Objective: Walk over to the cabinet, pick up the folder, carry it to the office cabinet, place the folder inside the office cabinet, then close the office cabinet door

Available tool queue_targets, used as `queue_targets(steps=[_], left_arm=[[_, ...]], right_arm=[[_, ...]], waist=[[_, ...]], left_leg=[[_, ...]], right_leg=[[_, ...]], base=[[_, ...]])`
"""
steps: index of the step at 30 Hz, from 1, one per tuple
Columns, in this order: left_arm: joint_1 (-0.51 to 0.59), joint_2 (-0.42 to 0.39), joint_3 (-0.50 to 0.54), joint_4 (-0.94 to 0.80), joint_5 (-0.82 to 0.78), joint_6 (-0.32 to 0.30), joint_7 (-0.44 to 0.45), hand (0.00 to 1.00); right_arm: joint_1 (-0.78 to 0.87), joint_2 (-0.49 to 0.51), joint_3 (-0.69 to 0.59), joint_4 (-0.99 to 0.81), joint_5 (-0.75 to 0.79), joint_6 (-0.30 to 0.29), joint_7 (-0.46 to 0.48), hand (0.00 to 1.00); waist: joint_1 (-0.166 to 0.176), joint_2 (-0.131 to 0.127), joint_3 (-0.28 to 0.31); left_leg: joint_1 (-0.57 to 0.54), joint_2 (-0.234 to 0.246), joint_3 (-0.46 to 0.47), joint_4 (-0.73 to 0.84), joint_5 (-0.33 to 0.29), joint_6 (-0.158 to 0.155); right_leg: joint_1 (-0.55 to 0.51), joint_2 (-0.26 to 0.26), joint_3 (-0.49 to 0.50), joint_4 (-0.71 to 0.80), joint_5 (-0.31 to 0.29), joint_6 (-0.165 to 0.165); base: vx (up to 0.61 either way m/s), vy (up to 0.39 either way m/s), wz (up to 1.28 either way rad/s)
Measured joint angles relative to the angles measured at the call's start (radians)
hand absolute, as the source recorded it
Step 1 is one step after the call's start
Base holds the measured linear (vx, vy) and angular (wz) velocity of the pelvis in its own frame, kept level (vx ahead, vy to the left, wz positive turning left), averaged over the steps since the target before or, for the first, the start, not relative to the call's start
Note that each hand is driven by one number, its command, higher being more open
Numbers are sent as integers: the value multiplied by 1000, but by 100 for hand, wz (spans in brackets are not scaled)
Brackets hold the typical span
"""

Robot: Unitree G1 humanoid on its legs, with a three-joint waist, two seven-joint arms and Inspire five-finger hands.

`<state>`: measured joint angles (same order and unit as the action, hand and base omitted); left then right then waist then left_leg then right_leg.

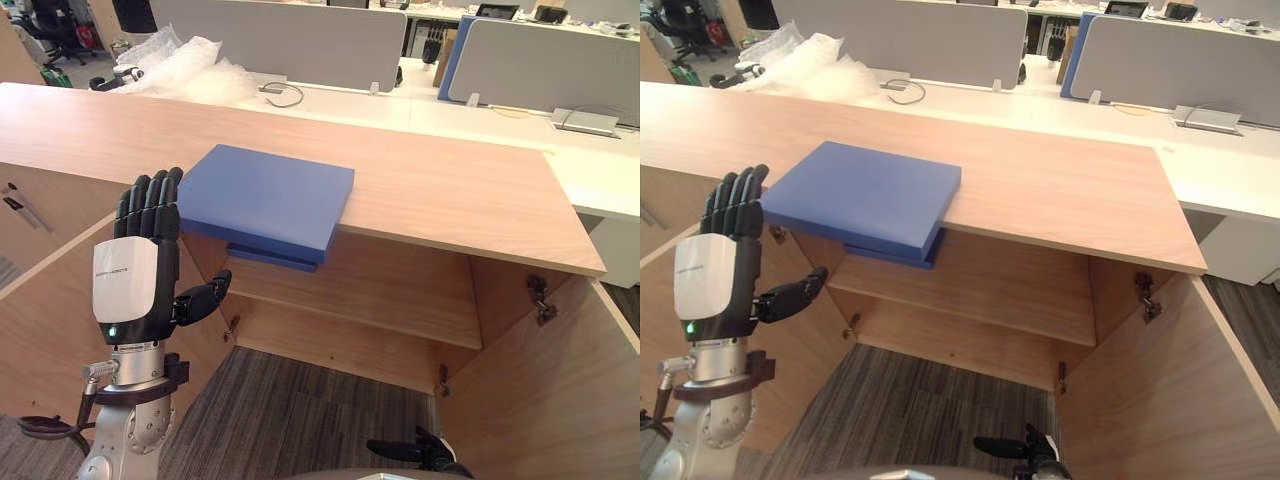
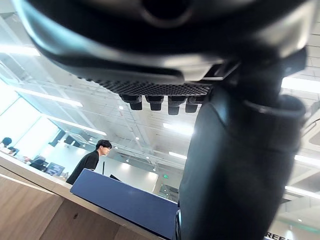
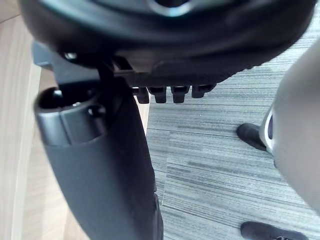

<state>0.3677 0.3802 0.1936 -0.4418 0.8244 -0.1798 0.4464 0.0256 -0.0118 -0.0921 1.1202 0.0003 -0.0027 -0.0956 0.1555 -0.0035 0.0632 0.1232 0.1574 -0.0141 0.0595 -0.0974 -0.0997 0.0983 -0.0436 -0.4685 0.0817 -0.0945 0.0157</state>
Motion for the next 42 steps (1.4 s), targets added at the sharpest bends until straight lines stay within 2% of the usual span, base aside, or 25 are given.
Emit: queue_targets(steps=[5, 12, 16, 21, 29, 35, 42], left_arm=[[-17, 53, 9, 76, 14, -8, -21, 100], [-121, 129, -22, 212, 58, 10, -21, 100], [-161, 136, -32, 283, 57, 7, -34, 100], [-210, 229, -73, 377, 75, 12, -55, 100], [-311, 328, -172, 450, 135, 6, -59, 100], [-356, 352, -202, 505, 172, 8, -58, 100], [-401, 363, -221, 535, 209, 14, -56, 100]], right_arm=[[-3, -3, 6, 4, -10, -1, 5, 100], [-2, -8, 28, 3, -22, -1, 6, 100], [-2, -17, 55, 1, -46, -1, 9, 100], [-1, -27, 75, -25, -78, 0, 20, 100], [-1, -31, 96, -45, -80, -1, 23, 100], [1, -28, 114, -56, -81, -1, 30, 100], [4, -37, 113, -58, -87, -1, 30, 100]], waist=[[-1, -3, 1], [-9, -11, 1], [-20, -15, -1], [-30, -16, -1], [-49, -14, -2], [-57, -14, -2], [-60, -12, -3]], left_leg=[[-1, 10, 0, -9, 0, 0], [2, 14, -15, -40, 4, -4], [0, 13, -14, -47, 10, -3], [-1, 10, 1, -58, 20, -1], [-3, -15, 14, -54, 23, 15], [-6, -28, 32, -54, 28, 24], [-18, -28, 31, -59, 40, 19]], right_leg=[[-34, 4, 22, 40, -7, -11], [-67, 1, 33, 80, -9, -23], [-69, 2, 34, 70, 0, -23], [-79, 4, 47, 56, 16, -23], [-45, 2, 64, -49, 90, -10], [-40, 0, 83, -93, 130, -8], [-42, 5, 83, -121, 154, -14]], base=[[-49, 0, -12], [-65, -2, -3], [-12, -2, -1], [3, 12, -9], [-1, 47, -6], [-27, 43, -9], [-14, 9, 0]])
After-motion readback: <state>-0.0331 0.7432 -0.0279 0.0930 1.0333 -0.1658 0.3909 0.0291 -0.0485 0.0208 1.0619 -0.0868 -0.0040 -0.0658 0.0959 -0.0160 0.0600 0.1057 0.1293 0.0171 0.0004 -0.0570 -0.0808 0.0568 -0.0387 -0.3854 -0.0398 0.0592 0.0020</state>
